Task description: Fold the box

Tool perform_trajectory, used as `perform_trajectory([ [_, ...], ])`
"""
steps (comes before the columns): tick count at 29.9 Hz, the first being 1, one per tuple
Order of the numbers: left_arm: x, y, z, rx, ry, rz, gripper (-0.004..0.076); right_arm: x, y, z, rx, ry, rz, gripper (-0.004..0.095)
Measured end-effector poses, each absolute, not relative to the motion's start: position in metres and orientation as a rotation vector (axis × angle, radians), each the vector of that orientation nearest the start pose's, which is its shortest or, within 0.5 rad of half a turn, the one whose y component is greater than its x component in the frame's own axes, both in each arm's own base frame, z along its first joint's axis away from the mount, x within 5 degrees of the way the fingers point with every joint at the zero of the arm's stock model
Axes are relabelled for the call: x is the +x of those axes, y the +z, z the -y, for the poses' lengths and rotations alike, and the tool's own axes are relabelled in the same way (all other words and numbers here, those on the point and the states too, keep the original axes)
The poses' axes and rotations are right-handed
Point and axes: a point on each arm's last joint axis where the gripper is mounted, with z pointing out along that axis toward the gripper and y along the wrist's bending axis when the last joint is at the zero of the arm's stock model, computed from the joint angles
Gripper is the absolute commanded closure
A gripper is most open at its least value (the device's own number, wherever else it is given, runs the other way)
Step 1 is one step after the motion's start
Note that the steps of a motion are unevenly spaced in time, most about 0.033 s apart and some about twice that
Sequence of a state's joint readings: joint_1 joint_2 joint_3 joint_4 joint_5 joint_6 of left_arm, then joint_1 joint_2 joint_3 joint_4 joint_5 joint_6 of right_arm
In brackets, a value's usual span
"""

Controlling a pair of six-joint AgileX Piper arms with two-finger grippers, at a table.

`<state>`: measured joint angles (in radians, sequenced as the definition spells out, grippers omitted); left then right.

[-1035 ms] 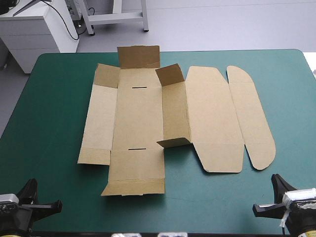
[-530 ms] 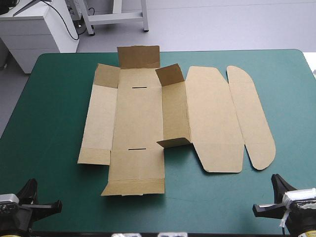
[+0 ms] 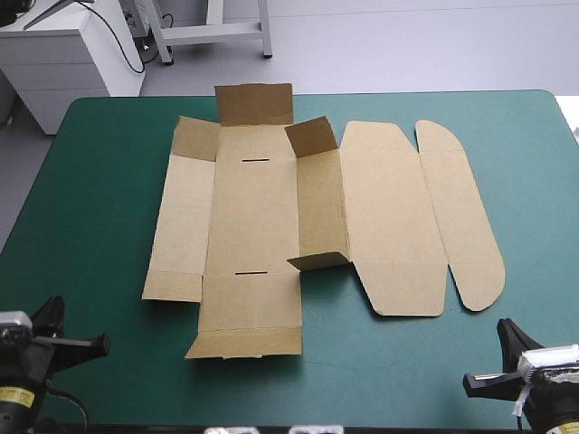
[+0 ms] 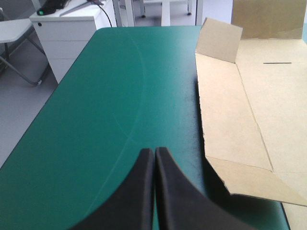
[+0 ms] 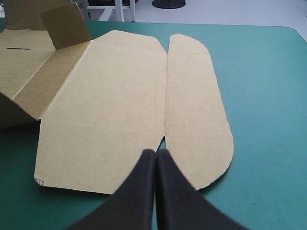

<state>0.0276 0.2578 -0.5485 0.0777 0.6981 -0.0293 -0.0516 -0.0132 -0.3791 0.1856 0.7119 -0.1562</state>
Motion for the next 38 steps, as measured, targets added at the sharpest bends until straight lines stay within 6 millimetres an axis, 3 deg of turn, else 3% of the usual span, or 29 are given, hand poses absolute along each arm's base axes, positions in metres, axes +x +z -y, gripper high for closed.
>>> perform_trajectory([
  [9,0.126,0.354,-0.008,-0.023,0.089,-2.069,0.0727,0.018,0.273,-0.010,-0.054,0.061,-1.793,0.0922],
  [15,0.185,0.356,-0.009,-0.026,0.082,-2.211,0.0706,0.018,0.273,-0.010,-0.054,0.061,-1.793,0.0922],
  [20,0.237,0.346,-0.012,0.021,0.021,-2.408,0.0706,0.018,0.273,-0.010,-0.054,0.061,-1.793,0.0922],
  [24,0.273,0.331,-0.030,-0.022,-0.266,-2.535,0.0706,0.018,0.273,-0.010,-0.054,0.061,-1.793,0.0922],
  [26,0.286,0.321,-0.049,-0.052,-0.444,-2.594,0.0709,0.018,0.273,-0.010,-0.054,0.061,-1.793,0.0922],
  [30,0.300,0.296,-0.089,-0.194,-0.637,-2.663,0.0710,0.018,0.273,-0.010,-0.054,0.061,-1.793,0.0922],
  [32,0.306,0.283,-0.101,-0.264,-0.692,-2.667,0.0710,0.018,0.273,-0.010,-0.054,0.061,-1.793,0.0922],
  [38,0.317,0.267,-0.103,-0.296,-0.799,-2.659,0.0688,0.018,0.273,-0.010,-0.054,0.061,-1.793,0.0922],
])
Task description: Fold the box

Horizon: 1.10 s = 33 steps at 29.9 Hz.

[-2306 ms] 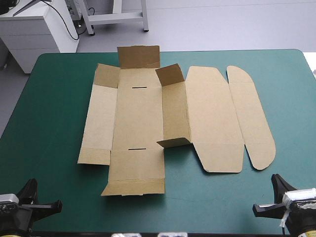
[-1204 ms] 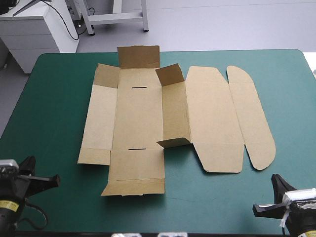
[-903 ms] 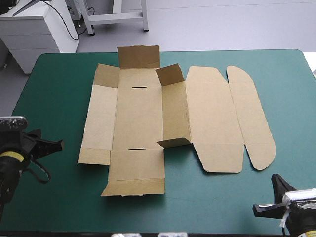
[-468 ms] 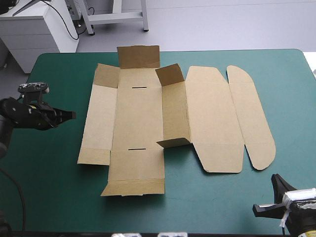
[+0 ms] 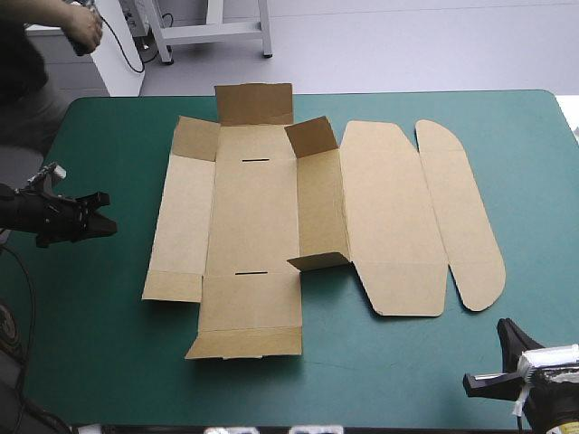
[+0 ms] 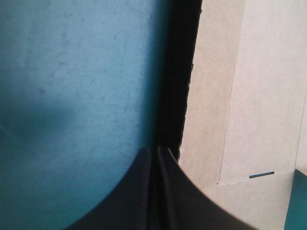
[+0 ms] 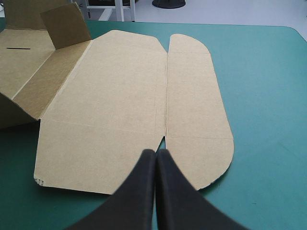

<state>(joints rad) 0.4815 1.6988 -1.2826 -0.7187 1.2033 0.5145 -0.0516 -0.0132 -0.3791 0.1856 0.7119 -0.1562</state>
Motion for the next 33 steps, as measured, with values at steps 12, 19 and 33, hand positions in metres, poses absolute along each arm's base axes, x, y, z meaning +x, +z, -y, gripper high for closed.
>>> perform_trajectory([
  [12,0.322,0.265,-0.096,-0.221,-0.788,-2.656,0.0233,0.018,0.273,-0.010,-0.054,0.061,-1.793,0.0922],
  [19,0.331,0.259,-0.077,-0.173,-0.804,-2.679,0.0233,0.018,0.273,-0.010,-0.054,0.061,-1.793,0.0922],
  [33,0.353,0.212,-0.022,-0.067,-0.960,-2.847,0.0233,0.018,0.273,-0.010,-0.054,0.061,-1.793,0.0922],
])
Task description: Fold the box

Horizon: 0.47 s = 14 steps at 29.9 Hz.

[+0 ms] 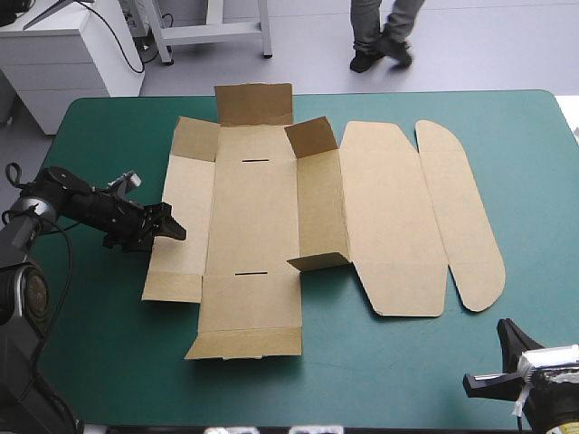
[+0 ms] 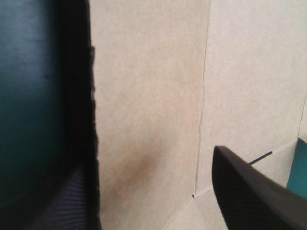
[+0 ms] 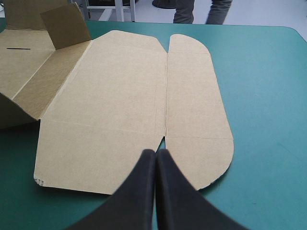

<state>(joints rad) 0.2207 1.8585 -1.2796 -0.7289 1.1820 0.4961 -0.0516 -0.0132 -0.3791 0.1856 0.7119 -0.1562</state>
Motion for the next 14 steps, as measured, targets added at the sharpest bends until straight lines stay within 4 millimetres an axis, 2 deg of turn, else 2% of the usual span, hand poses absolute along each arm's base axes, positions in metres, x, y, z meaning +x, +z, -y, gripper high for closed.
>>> perform_trajectory([
  [6,0.356,0.207,-0.009,-0.090,-1.032,-2.854,0.0237,0.018,0.273,-0.010,-0.054,0.061,-1.793,0.0922],
  [8,0.357,0.207,-0.007,-0.094,-1.050,-2.847,0.0267,0.018,0.273,-0.010,-0.054,0.061,-1.793,0.0922],
  [10,0.358,0.209,-0.005,-0.120,-1.087,-2.823,0.0346,0.018,0.273,-0.010,-0.054,0.061,-1.793,0.0922],
  [14,0.360,0.212,-0.002,-0.159,-1.148,-2.779,0.0649,0.018,0.273,-0.010,-0.054,0.061,-1.793,0.0922],
])
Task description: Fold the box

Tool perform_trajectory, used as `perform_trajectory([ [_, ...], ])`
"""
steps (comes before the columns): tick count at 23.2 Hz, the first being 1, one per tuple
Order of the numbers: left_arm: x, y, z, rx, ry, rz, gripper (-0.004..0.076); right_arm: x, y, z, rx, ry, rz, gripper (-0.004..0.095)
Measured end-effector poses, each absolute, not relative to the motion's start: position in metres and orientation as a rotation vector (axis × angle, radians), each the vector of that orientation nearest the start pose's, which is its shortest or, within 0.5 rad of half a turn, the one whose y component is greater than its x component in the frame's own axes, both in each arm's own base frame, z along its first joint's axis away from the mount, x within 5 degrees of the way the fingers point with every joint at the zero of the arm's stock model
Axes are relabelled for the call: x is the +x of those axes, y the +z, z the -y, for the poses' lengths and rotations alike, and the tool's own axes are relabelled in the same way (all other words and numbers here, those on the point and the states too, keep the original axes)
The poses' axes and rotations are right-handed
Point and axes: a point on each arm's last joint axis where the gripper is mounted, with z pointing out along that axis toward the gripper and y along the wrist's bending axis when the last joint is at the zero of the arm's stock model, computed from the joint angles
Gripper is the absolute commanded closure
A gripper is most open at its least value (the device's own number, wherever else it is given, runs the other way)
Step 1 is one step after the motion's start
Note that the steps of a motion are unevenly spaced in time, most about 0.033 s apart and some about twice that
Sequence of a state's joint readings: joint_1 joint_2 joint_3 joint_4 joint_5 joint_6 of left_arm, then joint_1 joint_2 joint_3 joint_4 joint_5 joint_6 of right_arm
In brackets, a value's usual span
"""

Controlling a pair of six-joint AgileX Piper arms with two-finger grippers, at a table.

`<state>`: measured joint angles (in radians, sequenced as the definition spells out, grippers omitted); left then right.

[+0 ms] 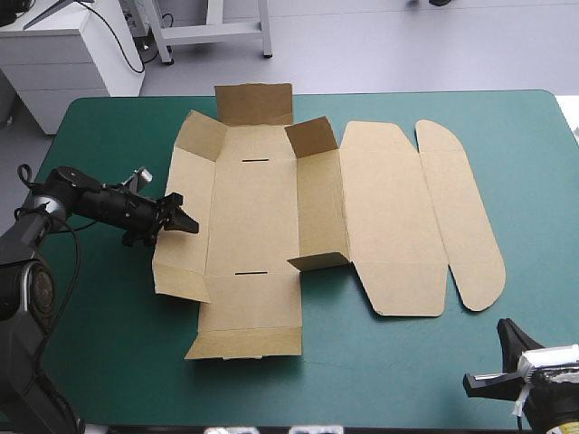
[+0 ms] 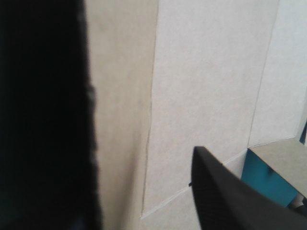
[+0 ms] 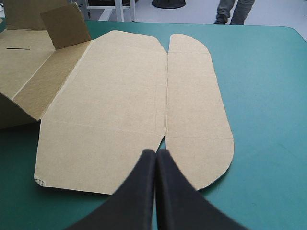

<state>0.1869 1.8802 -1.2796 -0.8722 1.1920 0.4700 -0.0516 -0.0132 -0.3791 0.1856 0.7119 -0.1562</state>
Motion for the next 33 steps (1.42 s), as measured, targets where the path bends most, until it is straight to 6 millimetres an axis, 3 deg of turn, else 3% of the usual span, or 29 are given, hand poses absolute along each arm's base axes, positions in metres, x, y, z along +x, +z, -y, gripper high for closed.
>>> perform_trajectory([
  [1,0.361,0.213,-0.002,-0.166,-1.158,-2.772,0.0736,0.018,0.273,-0.010,-0.054,0.061,-1.793,0.0922],
  [9,0.360,0.212,-0.002,-0.181,-1.140,-2.793,0.0732,0.018,0.273,-0.010,-0.054,0.061,-1.793,0.0922],
  [13,0.359,0.222,-0.006,-0.083,-0.965,-2.860,0.0732,0.018,0.273,-0.010,-0.054,0.061,-1.793,0.0922],
  [15,0.361,0.249,-0.009,0.029,-0.775,-2.865,0.0732,0.018,0.273,-0.010,-0.054,0.061,-1.793,0.0922],
  [16,0.363,0.277,-0.007,0.120,-0.650,-2.818,0.0732,0.018,0.273,-0.010,-0.054,0.061,-1.793,0.0922],
  [17,0.365,0.292,-0.004,0.166,-0.596,-2.783,0.0732,0.018,0.273,-0.010,-0.054,0.061,-1.793,0.0922],
  [18,0.367,0.322,0.005,0.281,-0.460,-2.724,0.0732,0.018,0.273,-0.010,-0.054,0.061,-1.793,0.0922],
  [20,0.367,0.353,0.024,0.460,-0.233,-2.653,0.0732,0.018,0.273,-0.010,-0.054,0.061,-1.793,0.0922],
  [21,0.367,0.360,0.033,0.522,-0.179,-2.630,0.0732,0.018,0.273,-0.010,-0.054,0.061,-1.793,0.0922],
  [23,0.366,0.379,0.062,0.805,0.014,-2.514,0.0732,0.018,0.273,-0.010,-0.054,0.061,-1.793,0.0922],
  [28,0.359,0.373,0.131,1.592,0.330,-2.144,0.0732,0.018,0.273,-0.010,-0.054,0.061,-1.793,0.0922],
  [31,0.361,0.371,0.162,1.724,0.433,-1.930,0.0732,0.018,0.273,-0.010,-0.054,0.061,-1.793,0.0922],
  [33,0.362,0.372,0.171,1.723,0.444,-1.868,0.0732,0.018,0.273,-0.010,-0.054,0.061,-1.793,0.0922],
])
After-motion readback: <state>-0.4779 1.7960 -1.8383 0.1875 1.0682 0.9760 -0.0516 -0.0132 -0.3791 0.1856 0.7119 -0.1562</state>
